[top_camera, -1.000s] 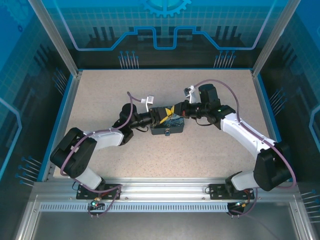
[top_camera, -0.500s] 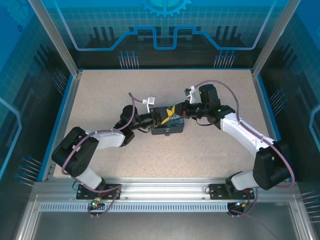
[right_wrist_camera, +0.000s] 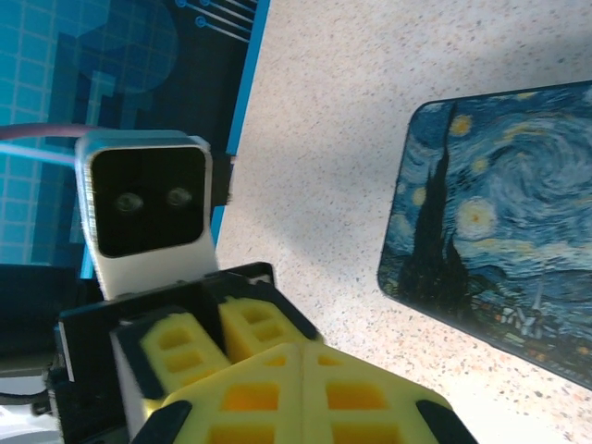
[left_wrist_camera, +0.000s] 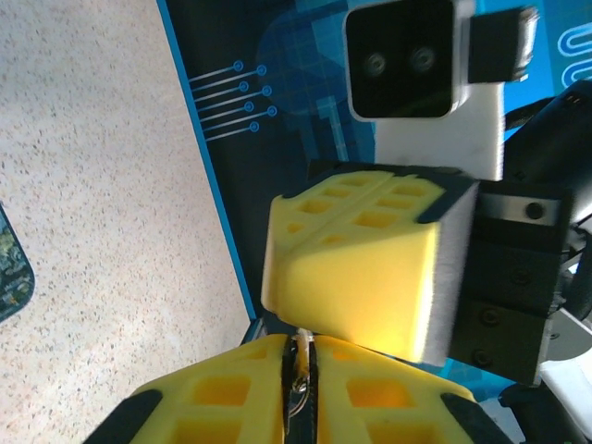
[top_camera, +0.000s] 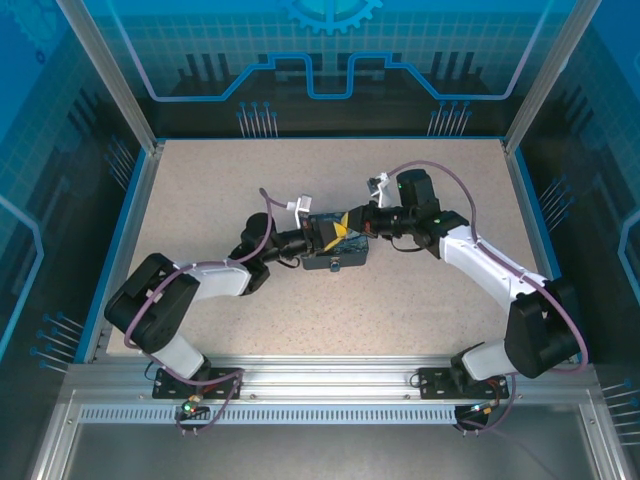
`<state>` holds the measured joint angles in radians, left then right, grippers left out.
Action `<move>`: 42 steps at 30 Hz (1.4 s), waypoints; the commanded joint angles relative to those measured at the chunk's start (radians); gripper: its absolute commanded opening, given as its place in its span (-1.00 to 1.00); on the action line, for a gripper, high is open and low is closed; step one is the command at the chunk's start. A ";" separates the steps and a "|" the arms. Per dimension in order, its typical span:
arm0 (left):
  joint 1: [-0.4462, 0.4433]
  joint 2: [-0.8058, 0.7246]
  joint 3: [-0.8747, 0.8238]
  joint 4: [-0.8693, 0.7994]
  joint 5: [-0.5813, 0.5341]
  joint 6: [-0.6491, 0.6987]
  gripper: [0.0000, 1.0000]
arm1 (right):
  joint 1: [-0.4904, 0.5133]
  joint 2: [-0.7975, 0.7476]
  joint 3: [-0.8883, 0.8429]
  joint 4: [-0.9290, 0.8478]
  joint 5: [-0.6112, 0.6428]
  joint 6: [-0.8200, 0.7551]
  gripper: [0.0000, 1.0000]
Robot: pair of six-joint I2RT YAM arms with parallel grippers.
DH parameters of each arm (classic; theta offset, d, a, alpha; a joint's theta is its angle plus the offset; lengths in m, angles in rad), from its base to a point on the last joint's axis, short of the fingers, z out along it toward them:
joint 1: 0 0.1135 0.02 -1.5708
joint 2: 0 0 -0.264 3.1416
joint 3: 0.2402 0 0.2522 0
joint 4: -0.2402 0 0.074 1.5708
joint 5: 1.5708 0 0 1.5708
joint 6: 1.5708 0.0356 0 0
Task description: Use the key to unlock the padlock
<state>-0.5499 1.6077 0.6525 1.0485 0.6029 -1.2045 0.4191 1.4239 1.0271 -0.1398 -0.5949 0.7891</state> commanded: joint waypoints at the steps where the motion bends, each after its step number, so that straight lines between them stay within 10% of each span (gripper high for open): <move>1: -0.034 0.004 0.022 0.103 0.070 0.009 -0.76 | 0.003 0.023 -0.014 0.009 -0.011 0.006 -1.00; 15: -0.034 0.002 0.019 0.069 0.021 0.041 -1.00 | -0.006 0.008 0.001 0.003 -0.010 0.017 -1.00; 19: -0.034 -0.015 0.016 0.059 0.000 0.060 -1.00 | -0.049 -0.034 -0.012 0.004 0.014 0.047 0.09; 21: -0.034 -0.030 0.016 0.039 -0.018 0.074 -1.00 | -0.078 -0.064 -0.025 0.013 0.019 0.066 0.29; 36: -0.034 -0.191 -0.031 -0.124 -0.263 0.146 -1.00 | -0.108 -0.238 -0.339 0.402 0.025 0.189 0.03; 42: -0.034 -0.199 -0.027 -0.118 -0.261 0.121 -1.00 | -0.112 -0.250 -0.366 0.541 0.008 0.121 0.30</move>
<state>-0.5808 1.4384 0.6346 0.9241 0.3706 -1.0931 0.3130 1.1946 0.6636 0.2523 -0.5613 0.9440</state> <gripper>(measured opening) 0.053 0.633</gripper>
